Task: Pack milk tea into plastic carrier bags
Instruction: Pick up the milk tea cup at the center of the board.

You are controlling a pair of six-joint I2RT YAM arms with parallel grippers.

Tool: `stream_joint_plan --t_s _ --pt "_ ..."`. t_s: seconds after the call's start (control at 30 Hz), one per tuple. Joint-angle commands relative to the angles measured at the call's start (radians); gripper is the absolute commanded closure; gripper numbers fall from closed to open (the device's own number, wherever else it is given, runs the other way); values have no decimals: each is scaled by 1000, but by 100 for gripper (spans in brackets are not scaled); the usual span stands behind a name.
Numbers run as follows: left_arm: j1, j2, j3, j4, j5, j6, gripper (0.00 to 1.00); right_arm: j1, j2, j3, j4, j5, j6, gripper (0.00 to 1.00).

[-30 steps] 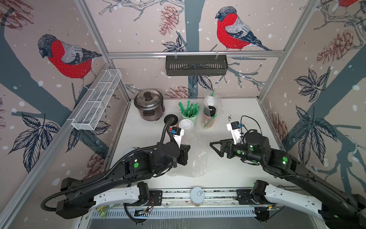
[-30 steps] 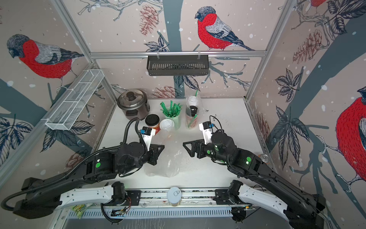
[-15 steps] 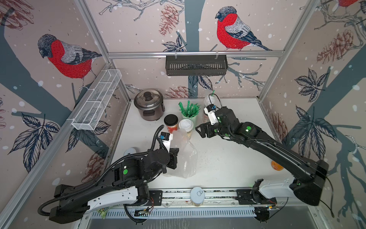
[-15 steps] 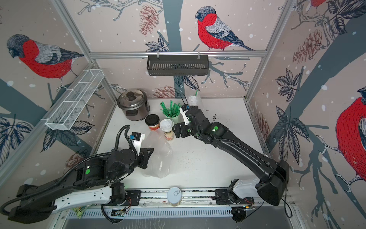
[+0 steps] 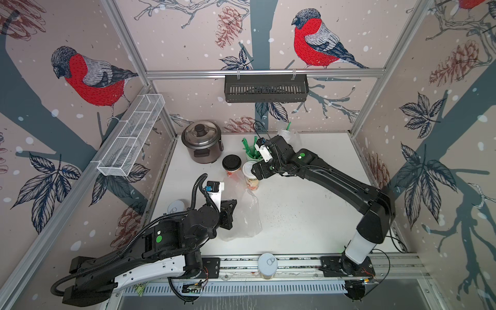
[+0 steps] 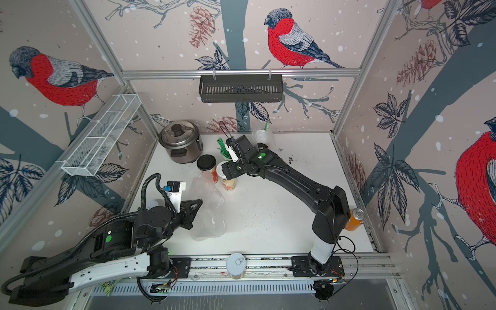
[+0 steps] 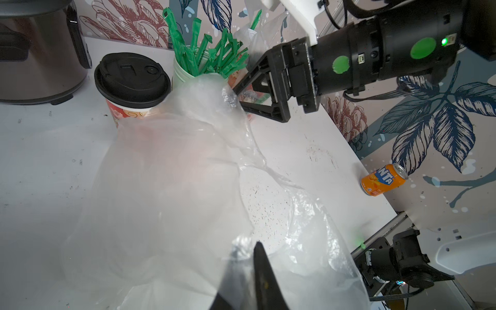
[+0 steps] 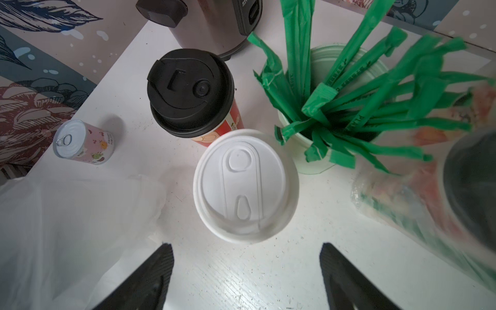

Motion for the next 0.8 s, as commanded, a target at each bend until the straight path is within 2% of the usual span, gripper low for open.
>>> stream_joint_plan --t_s 0.0,0.3,0.77 --pt "1 -2 -1 15 -25 -15 90 11 37 41 -46 -3 -34 13" --pt "1 -29 -14 9 -42 -31 100 18 126 124 -87 23 -56 13" --pt "1 -57 -24 6 -52 -36 100 21 192 180 -124 40 -66 17"
